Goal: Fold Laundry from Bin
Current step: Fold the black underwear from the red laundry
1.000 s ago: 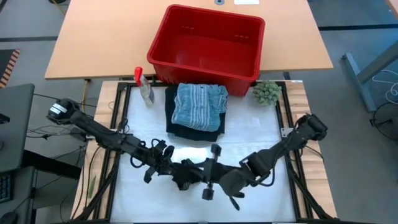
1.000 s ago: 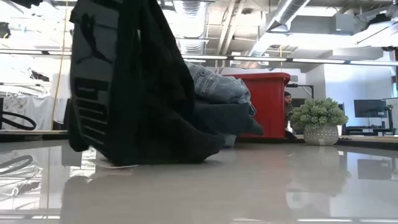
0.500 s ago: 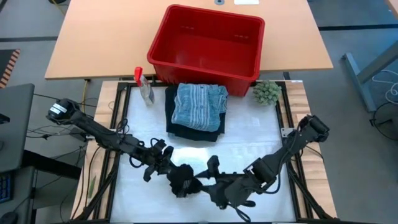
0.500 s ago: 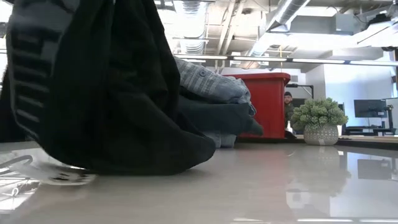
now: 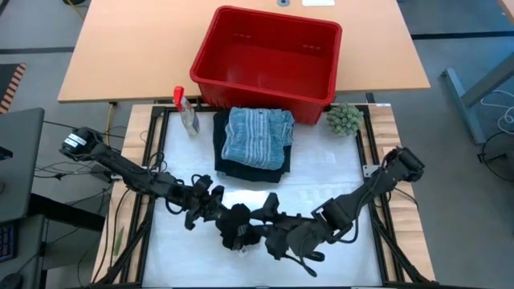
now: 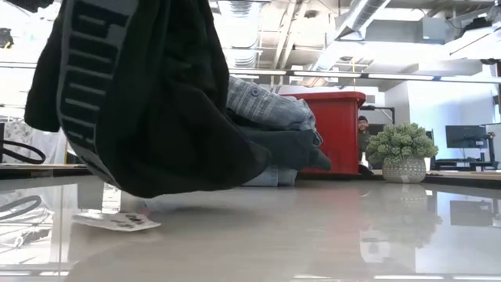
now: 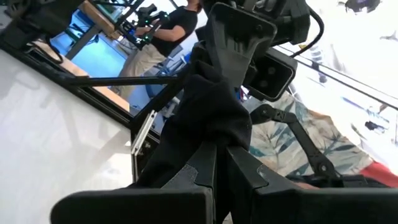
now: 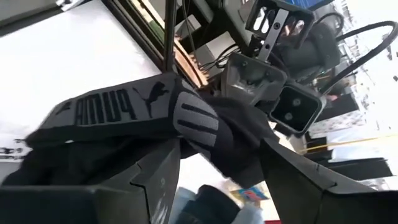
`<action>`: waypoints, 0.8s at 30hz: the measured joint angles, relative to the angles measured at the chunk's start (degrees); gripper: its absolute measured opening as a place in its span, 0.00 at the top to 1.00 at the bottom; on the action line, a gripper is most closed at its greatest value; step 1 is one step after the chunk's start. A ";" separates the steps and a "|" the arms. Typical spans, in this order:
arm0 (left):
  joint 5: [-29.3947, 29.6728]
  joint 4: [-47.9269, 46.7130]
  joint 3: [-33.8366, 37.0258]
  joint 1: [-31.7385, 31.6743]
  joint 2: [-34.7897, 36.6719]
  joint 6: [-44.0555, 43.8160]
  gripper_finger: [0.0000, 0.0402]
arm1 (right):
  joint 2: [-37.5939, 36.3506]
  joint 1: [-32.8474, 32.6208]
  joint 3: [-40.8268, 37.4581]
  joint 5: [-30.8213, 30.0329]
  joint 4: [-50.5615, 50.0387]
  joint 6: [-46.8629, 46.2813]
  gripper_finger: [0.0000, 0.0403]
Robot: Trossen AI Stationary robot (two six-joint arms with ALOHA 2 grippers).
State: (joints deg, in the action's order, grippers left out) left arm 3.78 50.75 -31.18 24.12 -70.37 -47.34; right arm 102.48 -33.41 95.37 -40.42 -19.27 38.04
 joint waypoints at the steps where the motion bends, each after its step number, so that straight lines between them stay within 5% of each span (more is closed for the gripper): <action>1: 0.08 -0.01 0.00 0.00 0.00 -0.42 1.00 | 0.00 0.30 0.00 0.00 0.45 0.94 0.39; 9: 1.21 -0.14 0.00 0.00 0.00 -1.46 1.00 | -0.02 1.35 0.00 1.60 1.99 5.36 0.46; 16: 1.63 -0.12 0.00 0.00 0.00 -3.15 0.99 | -0.02 1.25 0.00 3.66 2.12 4.47 0.87; 18: 1.44 0.04 0.00 0.00 0.00 -2.82 0.95 | -0.02 1.27 0.00 4.72 2.12 1.84 0.95; 24: -5.11 -0.25 0.00 -0.49 1.40 -1.12 0.76 | -0.24 0.38 3.54 5.97 -1.26 -17.08 0.94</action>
State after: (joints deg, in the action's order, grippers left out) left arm -1.33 50.50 -31.18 23.63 -68.97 -48.46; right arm 102.24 -33.03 98.91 -34.45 -20.53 20.96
